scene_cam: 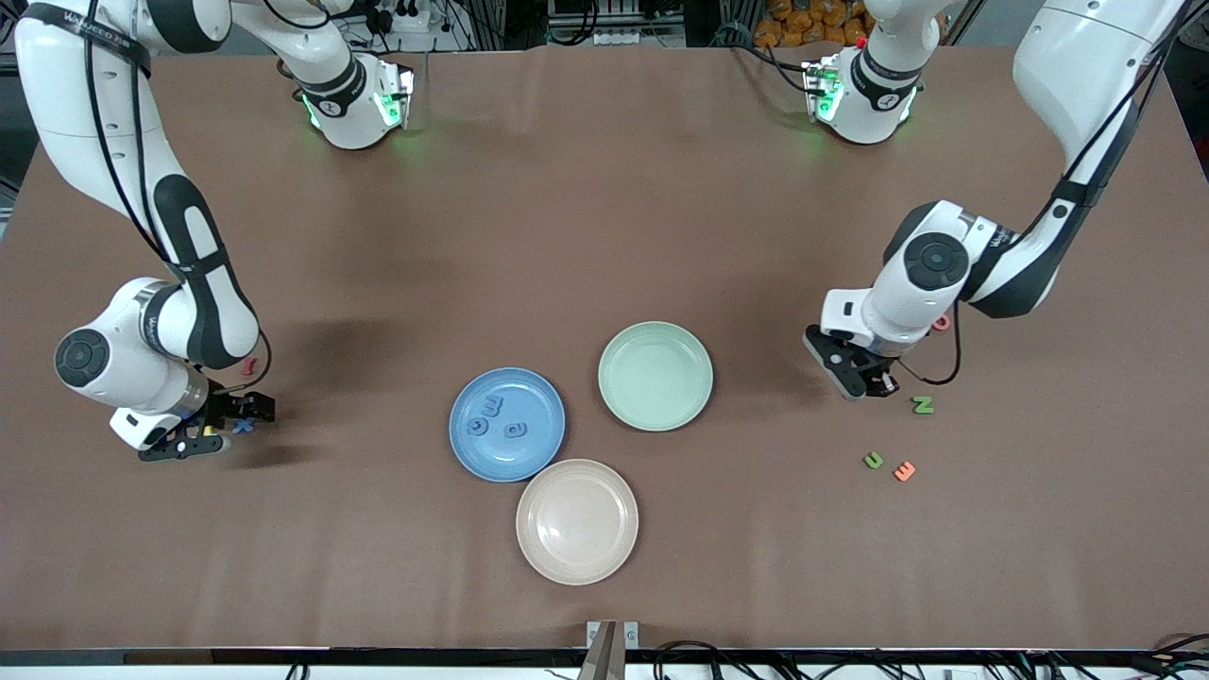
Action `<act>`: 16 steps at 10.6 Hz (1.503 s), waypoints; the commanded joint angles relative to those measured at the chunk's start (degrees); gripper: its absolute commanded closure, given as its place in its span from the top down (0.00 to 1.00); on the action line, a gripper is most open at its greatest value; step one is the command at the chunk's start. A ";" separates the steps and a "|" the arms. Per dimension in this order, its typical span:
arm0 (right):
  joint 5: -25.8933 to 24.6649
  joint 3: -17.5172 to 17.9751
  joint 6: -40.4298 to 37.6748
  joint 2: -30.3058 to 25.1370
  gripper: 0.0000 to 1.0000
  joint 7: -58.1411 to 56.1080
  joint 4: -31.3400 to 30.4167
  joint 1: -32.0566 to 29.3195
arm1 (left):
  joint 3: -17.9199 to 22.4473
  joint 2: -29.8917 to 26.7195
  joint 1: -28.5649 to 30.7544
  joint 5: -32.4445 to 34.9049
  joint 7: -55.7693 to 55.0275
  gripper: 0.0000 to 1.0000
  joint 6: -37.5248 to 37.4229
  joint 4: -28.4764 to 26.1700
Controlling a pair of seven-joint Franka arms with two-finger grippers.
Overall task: Sort letters by color into matching plates
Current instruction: 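Grasp the blue X with the right gripper while the left carries d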
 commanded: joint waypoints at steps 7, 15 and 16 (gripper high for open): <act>-0.92 2.00 0.99 -1.24 0.22 -1.66 -1.35 -1.91 | 0.13 8.70 -15.70 -3.77 -15.61 0.00 -15.23 18.64; -0.48 5.43 -1.54 -3.53 0.20 4.12 1.02 1.86 | 11.71 14.85 -38.72 -6.15 -29.15 0.00 -16.38 28.40; -0.48 5.61 -2.51 -3.79 0.20 6.23 1.72 3.52 | 12.86 15.82 -40.49 -6.16 -29.86 0.00 -16.38 29.54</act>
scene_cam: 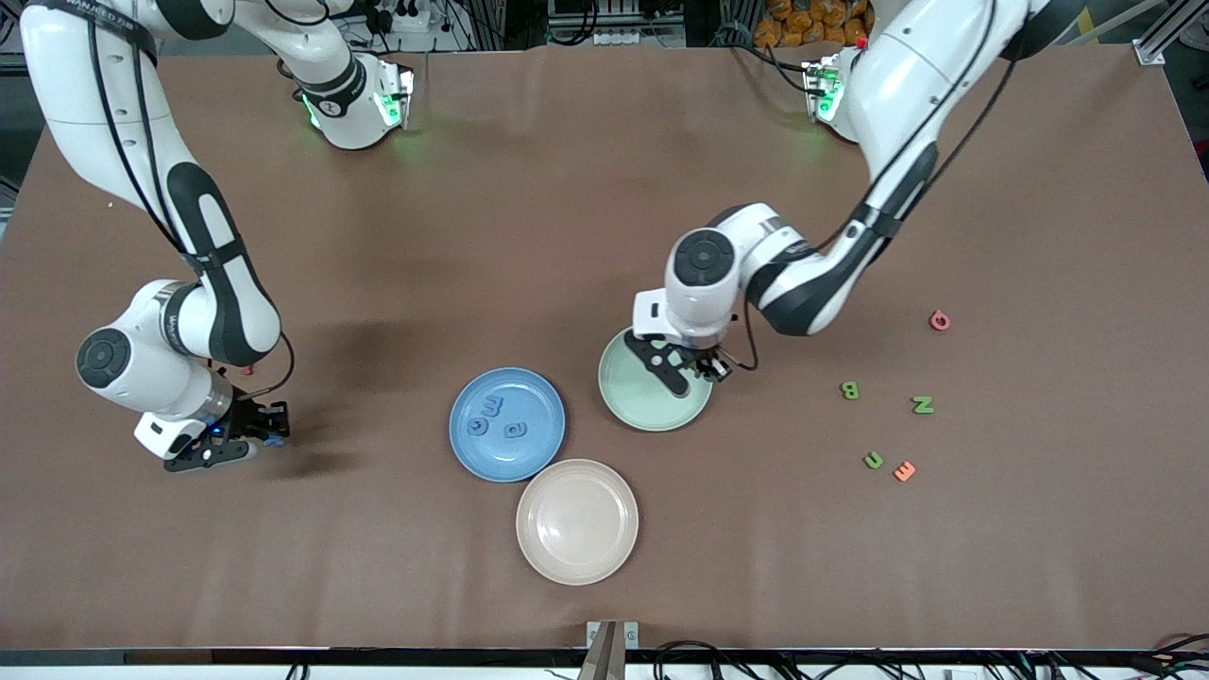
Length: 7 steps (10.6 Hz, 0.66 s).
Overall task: Sort letters by color into matching plates
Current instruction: 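Release the green d on the green plate while the right gripper carries X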
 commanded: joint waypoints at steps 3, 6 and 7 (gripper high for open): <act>2.23 0.62 -2.67 -1.45 0.20 11.73 2.70 9.69 | 3.79 2.71 -5.45 -1.57 -1.86 0.12 -1.60 4.93; 8.46 1.76 -2.58 -0.13 0.20 12.80 5.77 16.20 | 4.49 2.36 -4.84 -1.83 -2.92 1.00 -1.60 4.93; 10.57 1.76 -2.14 0.92 0.20 12.71 7.53 18.22 | 4.67 2.01 -4.57 -1.75 -3.00 1.00 -1.60 5.19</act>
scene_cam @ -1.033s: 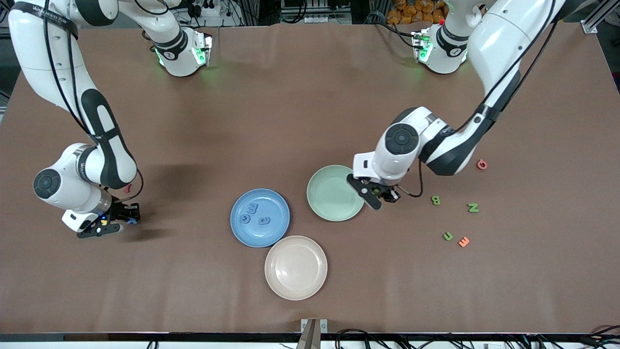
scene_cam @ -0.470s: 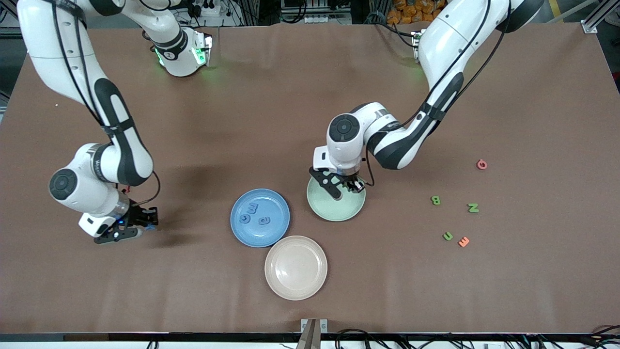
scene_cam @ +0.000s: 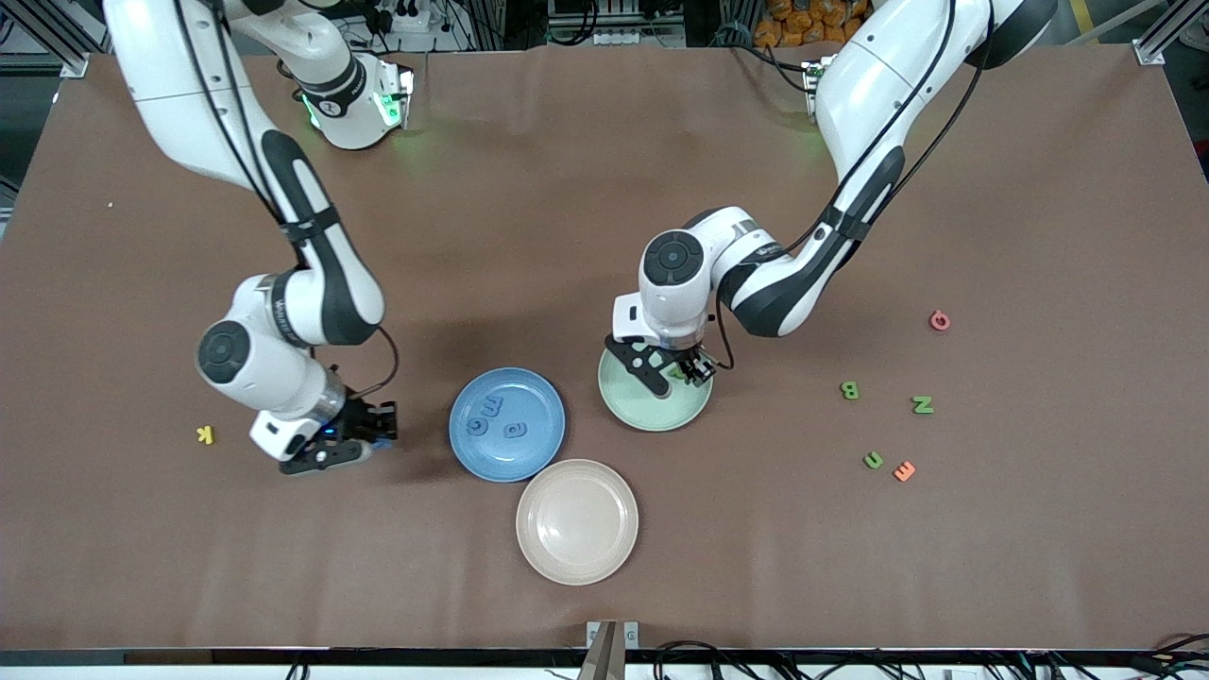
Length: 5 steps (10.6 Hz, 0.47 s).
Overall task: Sort letters by color into matching plates
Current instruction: 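Release the green d on the green plate while the right gripper carries X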
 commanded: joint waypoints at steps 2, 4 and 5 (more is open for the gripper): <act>5.91 0.13 -0.25 4.26 0.20 0.74 7.81 7.28 | 3.67 -1.60 0.53 -1.48 -0.57 1.00 -1.41 2.14; 7.49 2.23 -0.07 6.20 0.20 0.83 10.28 8.96 | 5.62 -2.74 0.45 -1.57 -5.47 1.00 -1.77 3.01; 7.50 2.77 0.19 6.90 0.20 1.79 11.08 10.10 | 5.71 -3.44 0.97 -1.74 -7.06 1.00 -1.85 3.02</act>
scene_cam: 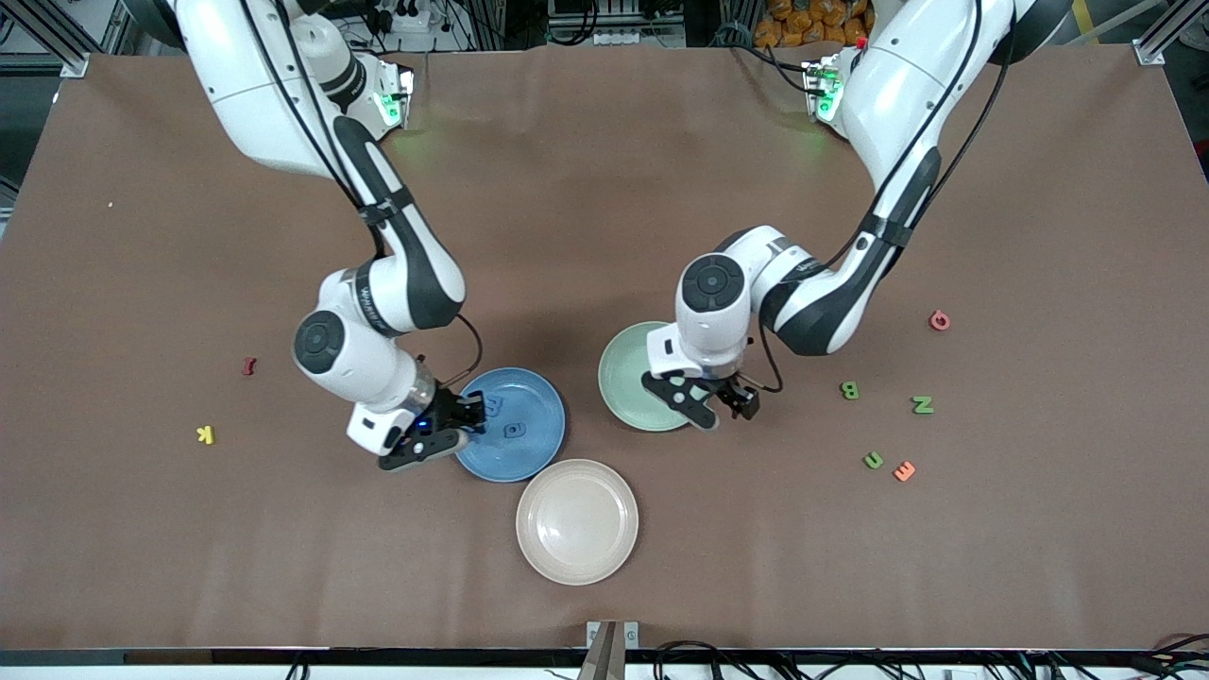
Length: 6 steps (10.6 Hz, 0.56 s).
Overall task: Sort letters by color into matching plates
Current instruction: 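Release the green d on the green plate while the right gripper carries X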
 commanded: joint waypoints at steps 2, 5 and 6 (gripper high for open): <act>1.59 2.01 1.95 4.33 0.20 2.60 4.90 3.13 | 0.82 -5.43 6.34 -11.64 -6.12 1.00 -3.59 -0.13; 1.58 2.89 3.11 6.17 0.85 4.10 7.18 3.58 | 0.91 -8.25 9.00 -12.41 -10.69 1.00 -6.86 0.04; 1.15 2.80 3.02 6.18 1.00 3.40 7.36 3.23 | 0.48 -8.78 12.32 -13.19 -11.23 1.00 -6.95 0.04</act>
